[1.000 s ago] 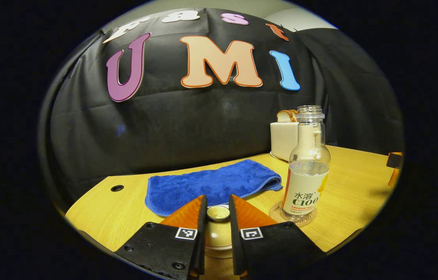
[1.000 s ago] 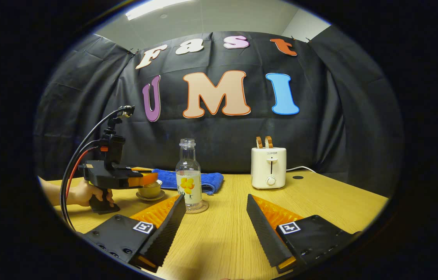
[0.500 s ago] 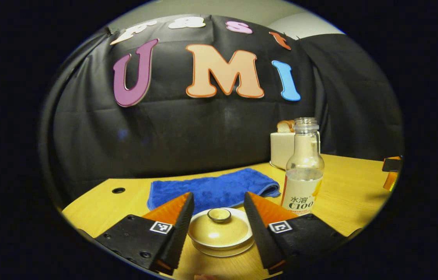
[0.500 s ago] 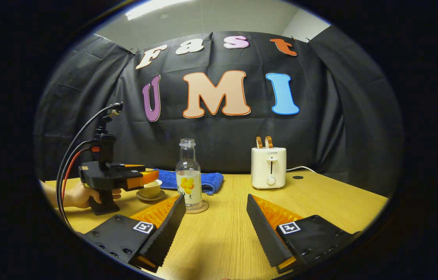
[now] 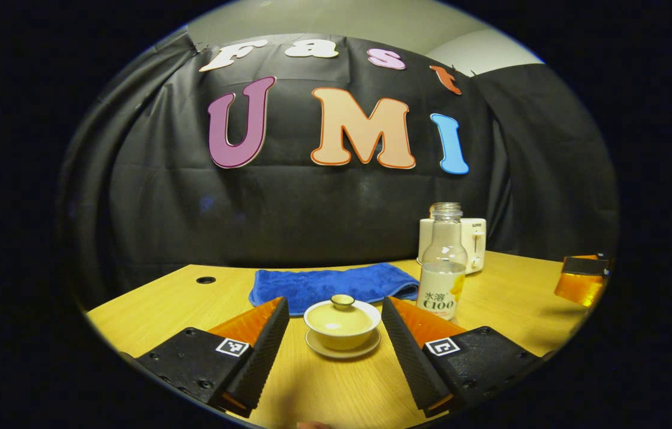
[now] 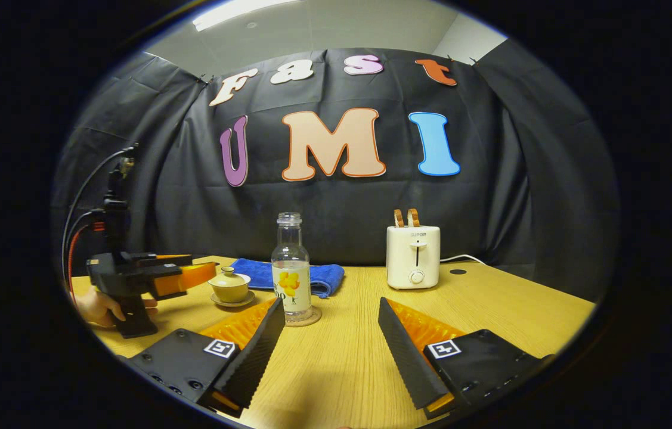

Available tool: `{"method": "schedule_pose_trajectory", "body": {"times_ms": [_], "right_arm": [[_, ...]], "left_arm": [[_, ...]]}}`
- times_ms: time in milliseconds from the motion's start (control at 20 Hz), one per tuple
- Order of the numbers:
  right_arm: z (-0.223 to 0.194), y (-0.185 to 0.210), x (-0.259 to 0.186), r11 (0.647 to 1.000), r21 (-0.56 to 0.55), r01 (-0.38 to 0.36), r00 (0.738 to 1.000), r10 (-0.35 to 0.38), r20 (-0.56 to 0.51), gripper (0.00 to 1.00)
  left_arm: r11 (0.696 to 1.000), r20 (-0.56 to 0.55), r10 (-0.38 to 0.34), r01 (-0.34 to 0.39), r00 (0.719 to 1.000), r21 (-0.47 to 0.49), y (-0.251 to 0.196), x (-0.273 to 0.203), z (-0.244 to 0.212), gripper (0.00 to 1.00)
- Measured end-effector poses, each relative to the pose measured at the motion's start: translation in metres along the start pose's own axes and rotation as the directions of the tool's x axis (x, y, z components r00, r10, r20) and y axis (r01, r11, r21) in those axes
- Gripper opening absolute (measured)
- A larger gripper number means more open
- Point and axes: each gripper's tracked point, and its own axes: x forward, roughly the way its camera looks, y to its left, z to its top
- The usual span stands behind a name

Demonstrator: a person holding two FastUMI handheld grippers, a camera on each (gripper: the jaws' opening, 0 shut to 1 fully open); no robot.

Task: Open the teacup lid with one hand, grasp the water bottle and pour water into the teacup with the other hand; after pouring, place the water bottle on the coaster and then close the teacup lid.

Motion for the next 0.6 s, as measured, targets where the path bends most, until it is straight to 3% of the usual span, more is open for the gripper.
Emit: {"method": "schedule_pose_trajectory", "body": {"times_ms": [200, 350, 450, 600], "right_arm": [[0.000, -0.001, -0.003, 1.000, 0.000, 0.005, 1.000, -0.005, 0.000, 0.96], [0.001, -0.003, -0.005, 1.000, 0.000, 0.007, 1.000, -0.007, 0.000, 0.96], [0.000, -0.004, -0.010, 1.000, 0.000, 0.010, 1.000, -0.010, -0.001, 0.96], [0.001, -0.004, -0.019, 1.000, 0.000, 0.012, 1.000, -0.012, 0.001, 0.95]], "left_arm": [[0.999, 0.006, 0.032, -0.032, 0.999, 0.004, -0.005, -0.051, 0.003, 0.95], [0.995, 0.006, 0.098, -0.098, 0.995, 0.009, 0.001, -0.079, 0.002, 0.94], [0.988, 0.003, 0.156, -0.156, 0.988, 0.010, 0.008, -0.089, 0.001, 0.95], [0.986, 0.003, 0.164, -0.164, 0.986, 0.011, 0.006, -0.095, 0.002, 0.94]]}}
